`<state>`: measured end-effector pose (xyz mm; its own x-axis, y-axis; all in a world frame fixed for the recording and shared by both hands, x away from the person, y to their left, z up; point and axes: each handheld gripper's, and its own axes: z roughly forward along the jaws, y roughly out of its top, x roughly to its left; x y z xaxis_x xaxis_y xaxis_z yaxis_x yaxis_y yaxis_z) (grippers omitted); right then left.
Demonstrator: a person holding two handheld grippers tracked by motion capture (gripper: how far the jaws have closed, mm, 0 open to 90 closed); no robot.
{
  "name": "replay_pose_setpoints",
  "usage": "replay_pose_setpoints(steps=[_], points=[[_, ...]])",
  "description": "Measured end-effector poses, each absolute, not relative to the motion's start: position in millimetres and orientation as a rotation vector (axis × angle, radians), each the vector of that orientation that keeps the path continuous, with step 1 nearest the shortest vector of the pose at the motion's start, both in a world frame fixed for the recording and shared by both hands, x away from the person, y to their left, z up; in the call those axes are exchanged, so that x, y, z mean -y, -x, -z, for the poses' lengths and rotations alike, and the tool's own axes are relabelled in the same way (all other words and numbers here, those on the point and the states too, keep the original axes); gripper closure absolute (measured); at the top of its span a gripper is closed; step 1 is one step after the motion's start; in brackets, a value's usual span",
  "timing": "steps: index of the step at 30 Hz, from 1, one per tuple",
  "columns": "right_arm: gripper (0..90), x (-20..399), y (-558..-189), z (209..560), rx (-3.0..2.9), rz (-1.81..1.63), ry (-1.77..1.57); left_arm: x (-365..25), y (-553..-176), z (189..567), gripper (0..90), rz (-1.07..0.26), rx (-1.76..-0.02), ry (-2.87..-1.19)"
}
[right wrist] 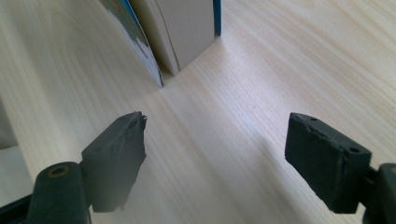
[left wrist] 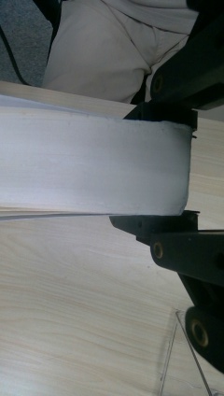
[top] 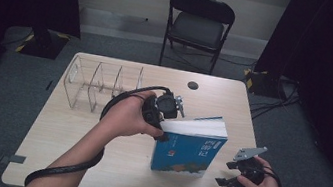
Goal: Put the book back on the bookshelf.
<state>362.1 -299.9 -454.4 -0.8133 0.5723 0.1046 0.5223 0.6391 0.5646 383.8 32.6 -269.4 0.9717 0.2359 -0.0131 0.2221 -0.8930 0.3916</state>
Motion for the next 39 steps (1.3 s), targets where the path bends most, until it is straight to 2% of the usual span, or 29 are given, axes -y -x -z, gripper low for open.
replay_pose_setpoints(steps=[13,27,35,39], points=[[18.2,296.5,-355.2,478.3,-2.73,-0.832,-0.901,-27.2,-386.6,268.6,58.8,-0.062,-0.381,-2.746],[14.8,300.6,-343.2,493.1,-2.56,-1.001,-0.913,-12.0,-395.7,274.8,56.8,-0.076,-0.36,-2.77],[14.4,301.3,-341.2,497.6,-2.5,-1.054,-0.92,-6.8,-395.5,275.2,56.8,-0.068,-0.415,-2.796],[14.4,302.0,-340.2,499.1,-2.482,-1.071,-0.921,-2.1,-395.3,276.8,53.6,-0.087,-0.395,-2.823]])
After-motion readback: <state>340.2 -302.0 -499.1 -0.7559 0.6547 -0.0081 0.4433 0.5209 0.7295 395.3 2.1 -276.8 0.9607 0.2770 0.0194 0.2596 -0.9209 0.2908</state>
